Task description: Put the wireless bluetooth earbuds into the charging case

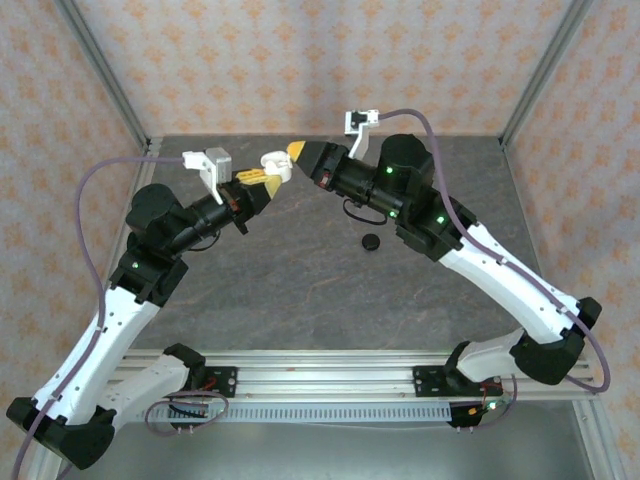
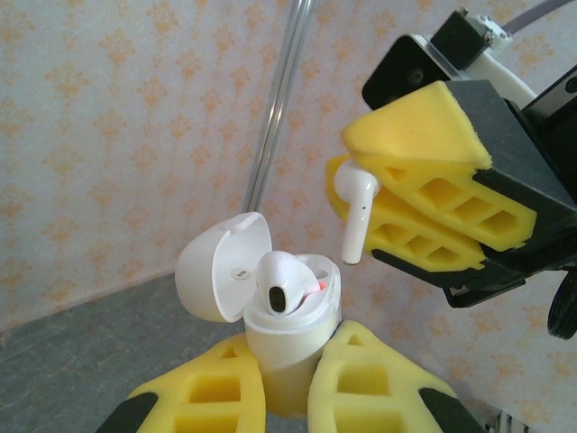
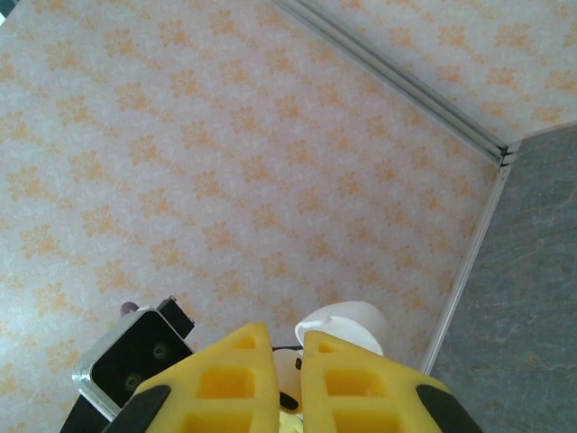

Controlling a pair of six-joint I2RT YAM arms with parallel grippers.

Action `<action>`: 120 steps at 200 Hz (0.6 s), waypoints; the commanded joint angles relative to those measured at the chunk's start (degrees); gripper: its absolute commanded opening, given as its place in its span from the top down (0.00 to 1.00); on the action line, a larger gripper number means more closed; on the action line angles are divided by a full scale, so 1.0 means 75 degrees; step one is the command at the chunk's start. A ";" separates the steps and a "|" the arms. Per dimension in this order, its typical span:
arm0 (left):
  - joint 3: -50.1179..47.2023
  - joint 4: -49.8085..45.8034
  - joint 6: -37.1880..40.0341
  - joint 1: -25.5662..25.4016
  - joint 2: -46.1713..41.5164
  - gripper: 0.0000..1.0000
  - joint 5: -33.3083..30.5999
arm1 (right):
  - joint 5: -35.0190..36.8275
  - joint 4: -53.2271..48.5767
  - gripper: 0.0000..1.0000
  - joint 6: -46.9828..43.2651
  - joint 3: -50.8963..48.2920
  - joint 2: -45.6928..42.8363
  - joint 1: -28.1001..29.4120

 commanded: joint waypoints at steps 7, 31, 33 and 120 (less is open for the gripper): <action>0.0277 -0.0238 0.0274 -0.0093 -0.0137 1.00 0.0115 | -0.0011 0.0368 0.90 -0.0126 0.0349 0.0195 0.0202; 0.0300 -0.0385 0.0368 -0.0105 -0.0193 1.00 0.0104 | 0.0021 0.0450 0.90 -0.0097 0.0352 0.0233 0.0262; 0.0300 -0.0383 0.0372 -0.0105 -0.0201 1.00 0.0110 | 0.0022 0.0442 0.90 -0.0097 0.0342 0.0227 0.0262; 0.0238 -0.0161 0.0180 -0.0116 -0.0355 1.00 0.0104 | 0.0328 0.0060 0.91 -0.0239 -0.0200 -0.0196 0.0274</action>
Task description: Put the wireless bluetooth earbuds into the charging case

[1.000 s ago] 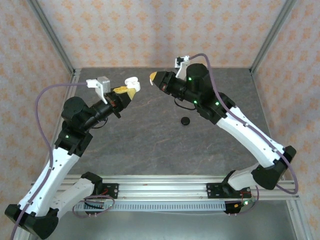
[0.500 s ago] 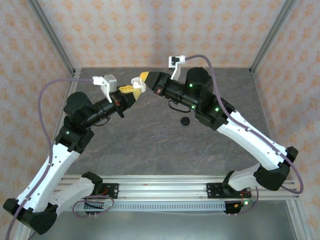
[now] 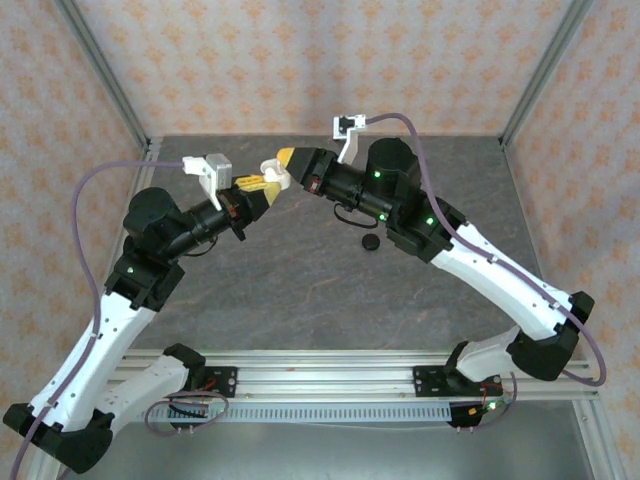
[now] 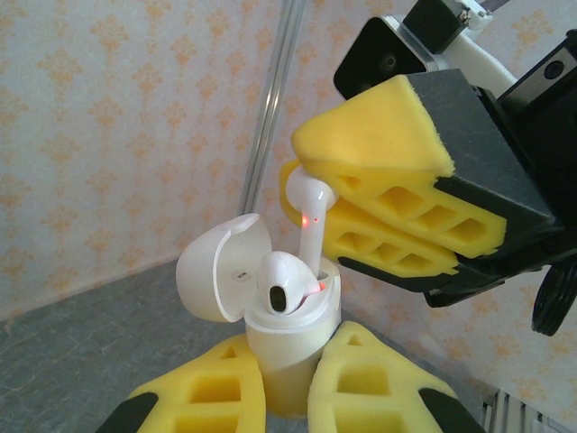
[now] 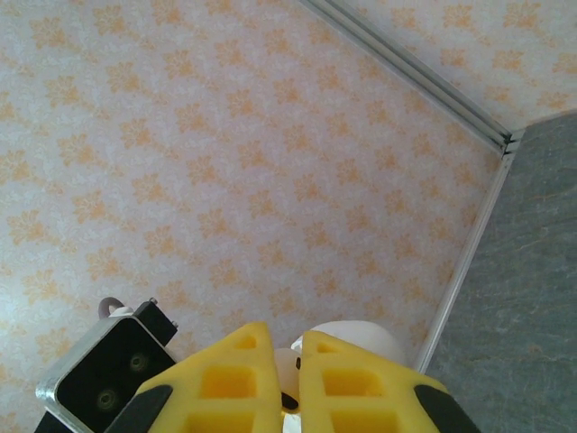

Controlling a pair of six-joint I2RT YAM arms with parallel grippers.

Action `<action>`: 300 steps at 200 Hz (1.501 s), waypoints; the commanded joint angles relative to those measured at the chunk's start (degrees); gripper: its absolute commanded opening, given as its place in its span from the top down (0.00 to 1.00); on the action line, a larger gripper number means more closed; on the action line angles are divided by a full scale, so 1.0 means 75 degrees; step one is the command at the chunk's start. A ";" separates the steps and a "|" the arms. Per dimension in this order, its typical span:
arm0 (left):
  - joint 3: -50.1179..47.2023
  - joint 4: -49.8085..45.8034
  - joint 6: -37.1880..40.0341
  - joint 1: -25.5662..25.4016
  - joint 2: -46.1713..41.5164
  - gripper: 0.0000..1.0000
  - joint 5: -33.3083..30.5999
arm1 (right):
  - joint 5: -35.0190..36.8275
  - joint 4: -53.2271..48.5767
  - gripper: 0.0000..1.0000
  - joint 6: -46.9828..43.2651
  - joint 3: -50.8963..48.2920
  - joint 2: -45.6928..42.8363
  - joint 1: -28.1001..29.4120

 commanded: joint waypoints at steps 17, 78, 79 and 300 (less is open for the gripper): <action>0.0216 0.0391 -0.0094 -0.0082 -0.0120 1.00 0.0070 | 0.0083 -0.0055 0.91 -0.0105 -0.0136 -0.0309 0.0040; 0.0194 0.0403 -0.0130 -0.0143 -0.0133 1.00 0.0010 | -0.0185 -0.0024 0.91 0.0397 -0.0231 -0.0313 0.0062; 0.0191 0.0398 -0.0130 -0.0143 -0.0133 1.00 0.0009 | -0.0186 -0.0024 0.91 0.0403 -0.0230 -0.0311 0.0063; 0.0165 0.0449 -0.0001 -0.0243 -0.0032 1.00 -0.0119 | 0.0164 -0.0967 0.82 0.0287 -0.0623 -0.0533 0.0250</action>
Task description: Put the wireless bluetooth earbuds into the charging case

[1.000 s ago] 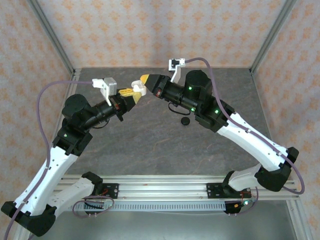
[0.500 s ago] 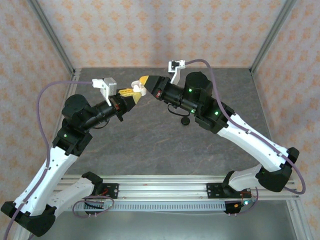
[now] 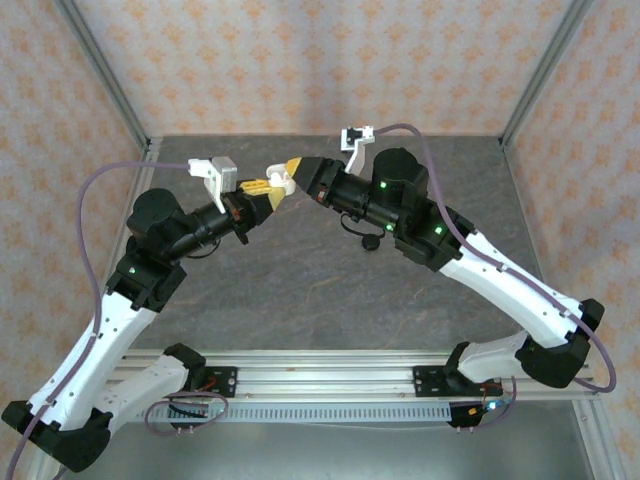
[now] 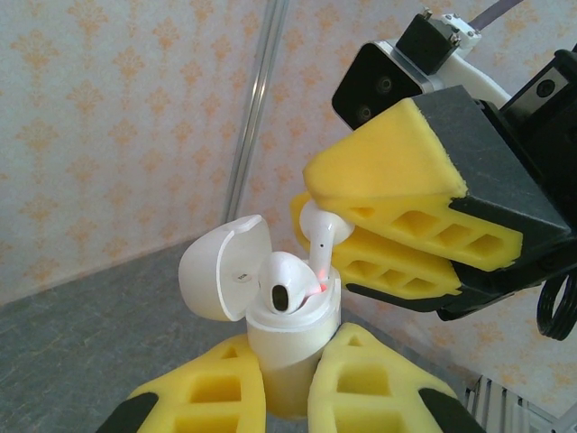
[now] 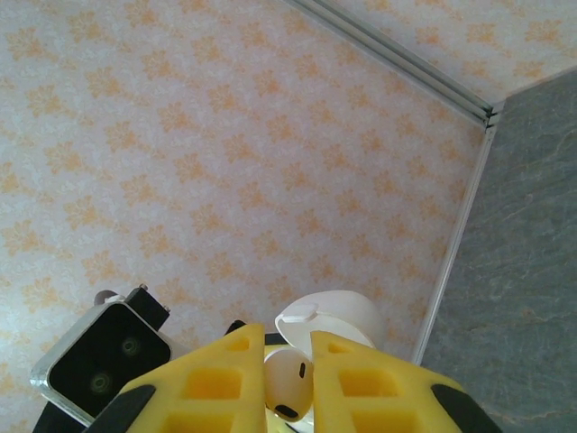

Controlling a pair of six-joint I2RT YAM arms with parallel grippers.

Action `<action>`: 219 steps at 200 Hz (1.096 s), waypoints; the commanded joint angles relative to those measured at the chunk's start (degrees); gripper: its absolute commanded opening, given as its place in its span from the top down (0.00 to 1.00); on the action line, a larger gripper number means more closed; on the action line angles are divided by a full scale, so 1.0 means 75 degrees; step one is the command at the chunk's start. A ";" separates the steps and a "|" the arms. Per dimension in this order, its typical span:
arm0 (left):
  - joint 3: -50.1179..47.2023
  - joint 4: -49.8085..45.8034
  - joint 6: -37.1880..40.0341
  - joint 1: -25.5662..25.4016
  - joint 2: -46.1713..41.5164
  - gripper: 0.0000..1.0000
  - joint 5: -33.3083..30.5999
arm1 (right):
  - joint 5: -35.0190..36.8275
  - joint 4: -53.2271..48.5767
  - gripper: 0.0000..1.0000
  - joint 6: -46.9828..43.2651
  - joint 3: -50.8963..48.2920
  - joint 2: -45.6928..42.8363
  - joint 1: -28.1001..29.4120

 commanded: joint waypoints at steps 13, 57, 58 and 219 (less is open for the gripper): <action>0.0168 0.0535 0.0014 -0.0052 -0.0043 1.00 -0.0116 | -0.0016 -0.0664 0.78 -0.0300 -0.0138 -0.0094 0.0115; 0.0161 0.0492 0.0017 -0.0065 -0.0066 1.00 -0.0110 | 0.0131 -0.1105 0.64 -0.0673 0.0265 -0.0081 0.0118; 0.0158 0.0496 0.0015 -0.0059 -0.0072 1.00 -0.0113 | 0.0131 -0.1105 0.64 -0.0673 0.0265 -0.0081 0.0118; 0.0051 0.0560 -0.0097 -0.0135 -0.0083 1.00 0.0788 | -0.0666 -0.3019 0.58 -0.1225 0.1907 0.0300 -0.0761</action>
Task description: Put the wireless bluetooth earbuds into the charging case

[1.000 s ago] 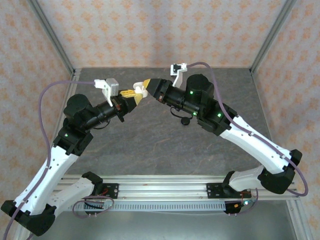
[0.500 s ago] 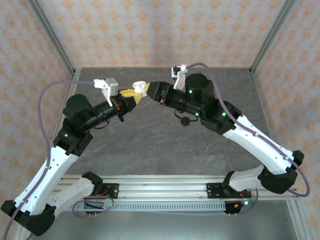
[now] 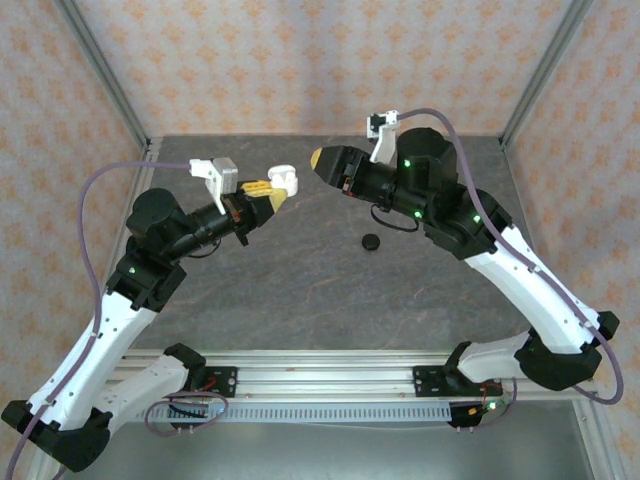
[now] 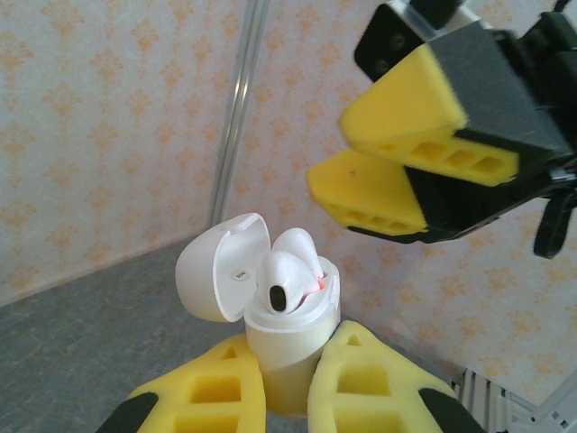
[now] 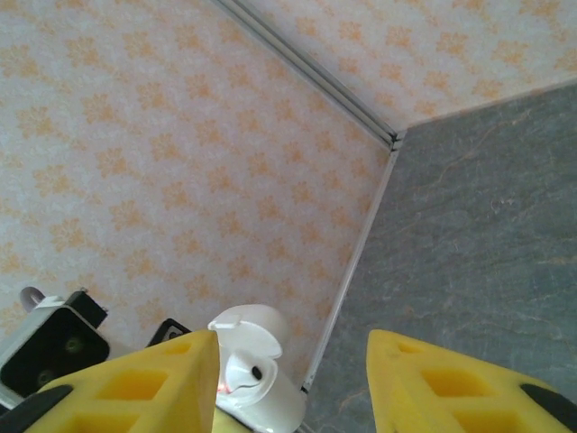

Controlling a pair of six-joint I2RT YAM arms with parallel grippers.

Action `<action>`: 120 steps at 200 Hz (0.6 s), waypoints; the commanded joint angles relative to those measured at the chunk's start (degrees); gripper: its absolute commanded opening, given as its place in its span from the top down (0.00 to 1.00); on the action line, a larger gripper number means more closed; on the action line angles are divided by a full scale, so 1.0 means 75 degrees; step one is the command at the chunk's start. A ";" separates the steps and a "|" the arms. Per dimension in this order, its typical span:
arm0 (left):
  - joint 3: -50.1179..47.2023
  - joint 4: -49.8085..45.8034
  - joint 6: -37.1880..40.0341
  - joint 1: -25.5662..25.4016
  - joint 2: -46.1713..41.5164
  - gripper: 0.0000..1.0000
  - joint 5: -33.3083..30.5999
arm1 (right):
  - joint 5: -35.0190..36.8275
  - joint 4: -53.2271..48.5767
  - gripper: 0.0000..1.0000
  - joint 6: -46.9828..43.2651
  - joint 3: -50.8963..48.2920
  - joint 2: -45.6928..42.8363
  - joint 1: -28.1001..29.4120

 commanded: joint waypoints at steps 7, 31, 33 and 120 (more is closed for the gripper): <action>0.0051 0.0523 -0.0109 -0.0099 -0.0089 1.00 0.0474 | -0.0841 -0.0161 0.60 0.0173 0.0313 0.0345 -0.0114; 0.0115 0.0514 -0.0117 -0.0121 -0.0065 1.00 0.0513 | -0.1308 -0.0108 0.68 0.0254 0.0381 0.0546 -0.0138; 0.0120 0.0514 -0.0110 -0.0115 -0.0060 1.00 0.0513 | -0.1340 -0.0104 0.68 0.0269 0.0382 0.0564 -0.0138; 0.0215 0.0484 -0.0142 -0.0134 0.0075 1.00 0.0460 | -0.1783 0.0285 0.70 0.0722 0.0124 0.0574 -0.0097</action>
